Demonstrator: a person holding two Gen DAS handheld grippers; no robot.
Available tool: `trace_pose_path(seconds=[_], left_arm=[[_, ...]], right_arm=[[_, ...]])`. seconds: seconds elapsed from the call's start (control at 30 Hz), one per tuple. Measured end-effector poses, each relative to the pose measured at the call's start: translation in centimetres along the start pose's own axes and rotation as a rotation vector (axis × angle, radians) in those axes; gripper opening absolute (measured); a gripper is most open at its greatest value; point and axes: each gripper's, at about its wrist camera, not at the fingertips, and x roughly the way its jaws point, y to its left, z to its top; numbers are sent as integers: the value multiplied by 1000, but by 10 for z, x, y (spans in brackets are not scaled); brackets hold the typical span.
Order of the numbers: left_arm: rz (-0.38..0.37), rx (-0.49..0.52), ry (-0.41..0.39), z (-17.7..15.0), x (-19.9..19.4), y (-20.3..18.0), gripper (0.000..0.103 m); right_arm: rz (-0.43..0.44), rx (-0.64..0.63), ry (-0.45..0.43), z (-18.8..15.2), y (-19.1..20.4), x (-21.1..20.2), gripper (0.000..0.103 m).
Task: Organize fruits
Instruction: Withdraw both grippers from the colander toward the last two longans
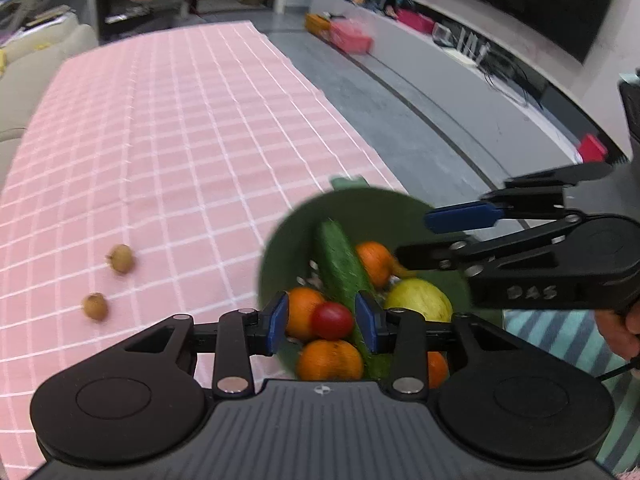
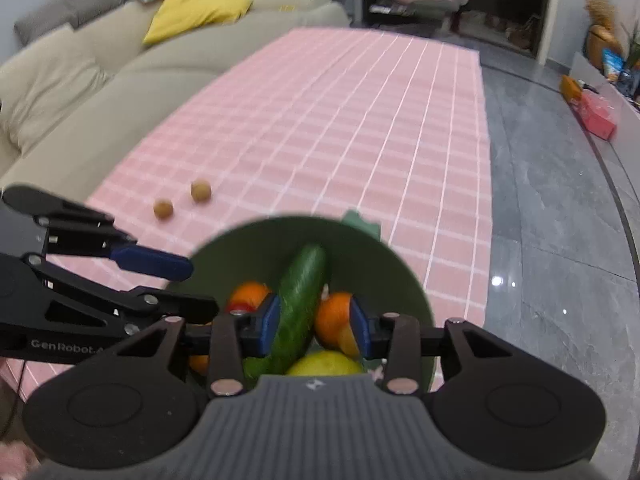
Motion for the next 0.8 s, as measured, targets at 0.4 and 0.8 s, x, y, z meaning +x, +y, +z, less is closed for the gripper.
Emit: trace_pose_path(seconds=[0.4, 0.8], left_arm=[[165, -148, -147, -10, -55, 56, 46], [238, -260, -141, -31, -47, 106, 46]], right_arm=[[38, 75, -102, 29, 32, -21, 39], [123, -66, -66, 59, 99, 27, 39]])
